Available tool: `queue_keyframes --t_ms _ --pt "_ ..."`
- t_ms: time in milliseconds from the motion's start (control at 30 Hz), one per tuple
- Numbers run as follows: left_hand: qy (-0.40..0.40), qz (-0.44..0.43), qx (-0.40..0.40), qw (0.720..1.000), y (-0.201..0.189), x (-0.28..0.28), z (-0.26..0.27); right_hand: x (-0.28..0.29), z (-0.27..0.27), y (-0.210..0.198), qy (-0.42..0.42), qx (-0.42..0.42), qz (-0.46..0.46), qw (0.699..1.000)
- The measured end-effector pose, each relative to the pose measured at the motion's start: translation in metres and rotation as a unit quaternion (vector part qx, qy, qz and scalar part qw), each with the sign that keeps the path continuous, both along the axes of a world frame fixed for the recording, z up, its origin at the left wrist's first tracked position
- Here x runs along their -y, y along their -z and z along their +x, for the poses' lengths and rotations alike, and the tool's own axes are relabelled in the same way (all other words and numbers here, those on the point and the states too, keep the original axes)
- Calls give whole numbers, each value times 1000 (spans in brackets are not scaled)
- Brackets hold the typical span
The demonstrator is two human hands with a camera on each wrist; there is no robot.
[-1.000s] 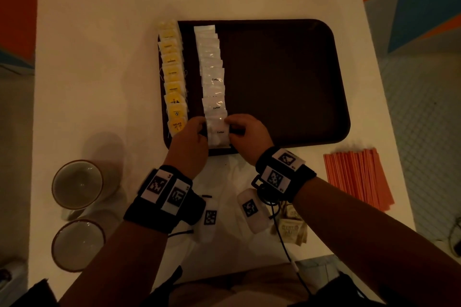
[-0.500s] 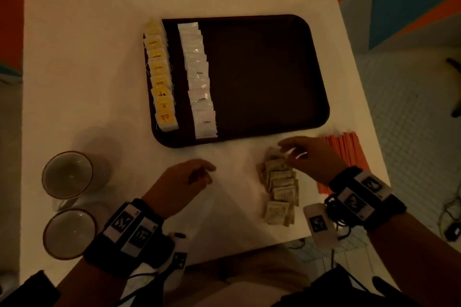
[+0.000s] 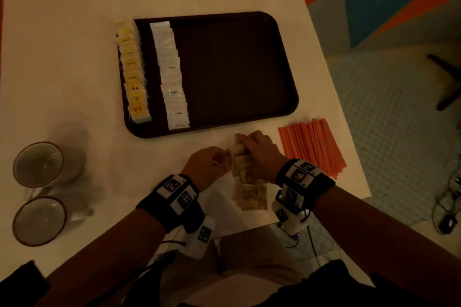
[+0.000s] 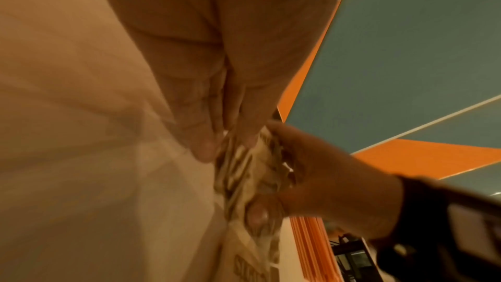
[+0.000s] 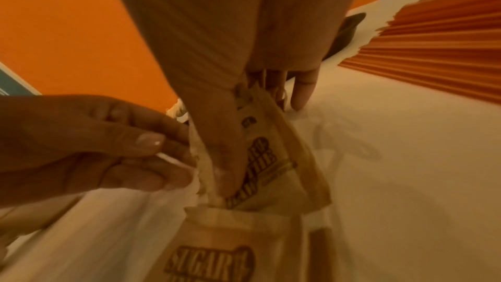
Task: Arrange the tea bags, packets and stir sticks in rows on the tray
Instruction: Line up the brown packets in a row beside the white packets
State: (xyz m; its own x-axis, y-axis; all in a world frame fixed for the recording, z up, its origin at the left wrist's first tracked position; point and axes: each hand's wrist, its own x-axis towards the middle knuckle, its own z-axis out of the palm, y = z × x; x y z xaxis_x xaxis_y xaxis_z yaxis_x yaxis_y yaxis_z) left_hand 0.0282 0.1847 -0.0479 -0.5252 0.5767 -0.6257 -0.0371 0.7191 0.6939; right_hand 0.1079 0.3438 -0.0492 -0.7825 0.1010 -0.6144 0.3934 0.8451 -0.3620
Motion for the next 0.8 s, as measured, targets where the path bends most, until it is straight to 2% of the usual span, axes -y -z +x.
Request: queue_keyframes --t_ms 100,200,400,467,533,600,700,733,800 --pt "-63 17 -21 998 2 -14 3 -2 -6 4 34 -18 -68 997" --pt "-78 25 -43 996 5 -16 1 -1 -9 7 60 -46 -111 991" --pt "-86 97 10 992 1 -6 -9 -16 -12 -4 96 -55 -201 973" --pt "-118 122 -1 985 -7 -3 -14 -26 -12 -13 151 -57 -243 957" --pt "-171 148 24 974 -18 -3 -15 -34 -15 -24 228 -71 -299 924" --pt "-240 186 133 943 -28 -7 -13 -33 -20 -37 297 -104 -374 873" --pt "-320 246 329 854 -44 -16 -10 -19 -31 -50 350 -148 -480 790" --pt "-330 269 366 827 -48 -19 -8 -11 -35 -52 356 -167 -492 777" --pt "-351 309 406 785 -52 -23 -8 5 -41 -58 346 -201 -470 787"
